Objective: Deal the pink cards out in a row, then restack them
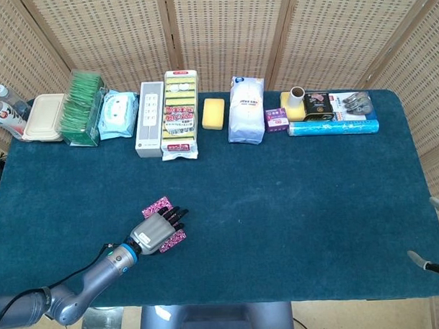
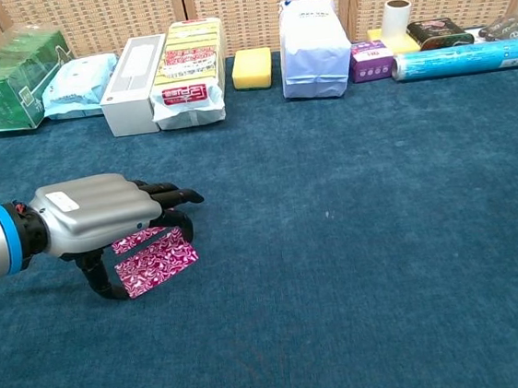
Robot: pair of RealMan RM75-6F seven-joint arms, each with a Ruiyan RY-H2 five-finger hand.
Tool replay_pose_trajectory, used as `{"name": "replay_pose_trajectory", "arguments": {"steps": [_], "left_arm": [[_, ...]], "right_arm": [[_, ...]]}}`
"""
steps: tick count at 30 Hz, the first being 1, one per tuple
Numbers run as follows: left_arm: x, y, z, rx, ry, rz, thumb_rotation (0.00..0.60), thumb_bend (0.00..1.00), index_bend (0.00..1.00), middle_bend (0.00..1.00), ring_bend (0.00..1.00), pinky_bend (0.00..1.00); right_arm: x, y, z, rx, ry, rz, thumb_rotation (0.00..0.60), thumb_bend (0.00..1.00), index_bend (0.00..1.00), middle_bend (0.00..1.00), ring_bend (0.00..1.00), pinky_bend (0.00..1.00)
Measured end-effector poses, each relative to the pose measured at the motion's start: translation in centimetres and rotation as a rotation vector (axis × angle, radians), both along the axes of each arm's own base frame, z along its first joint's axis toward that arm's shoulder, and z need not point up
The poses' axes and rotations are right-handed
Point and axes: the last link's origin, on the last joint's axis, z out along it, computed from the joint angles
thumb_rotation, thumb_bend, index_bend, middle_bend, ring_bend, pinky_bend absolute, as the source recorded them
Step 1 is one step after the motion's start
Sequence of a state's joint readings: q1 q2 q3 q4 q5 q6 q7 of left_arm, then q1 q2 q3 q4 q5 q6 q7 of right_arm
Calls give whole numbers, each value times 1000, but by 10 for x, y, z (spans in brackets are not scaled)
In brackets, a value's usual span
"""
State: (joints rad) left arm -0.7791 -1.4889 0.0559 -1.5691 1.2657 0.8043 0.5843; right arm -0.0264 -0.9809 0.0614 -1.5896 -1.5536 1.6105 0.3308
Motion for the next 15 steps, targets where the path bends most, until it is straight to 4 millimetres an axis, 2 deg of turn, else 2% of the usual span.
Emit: {"name": "replay_pose_trajectory", "arguments": {"steps": [9, 15], "left_arm": [[1, 1, 2, 10, -13, 3, 600, 184, 334, 0, 0, 146], [8, 4, 12, 30, -46, 2, 600, 184, 334, 0, 0, 147]], "right_arm": [[0, 0, -1, 1, 2, -2, 600, 0, 94, 0, 0, 0], [1, -2, -1, 4, 1, -2, 600, 0, 94, 0, 0, 0]]}}
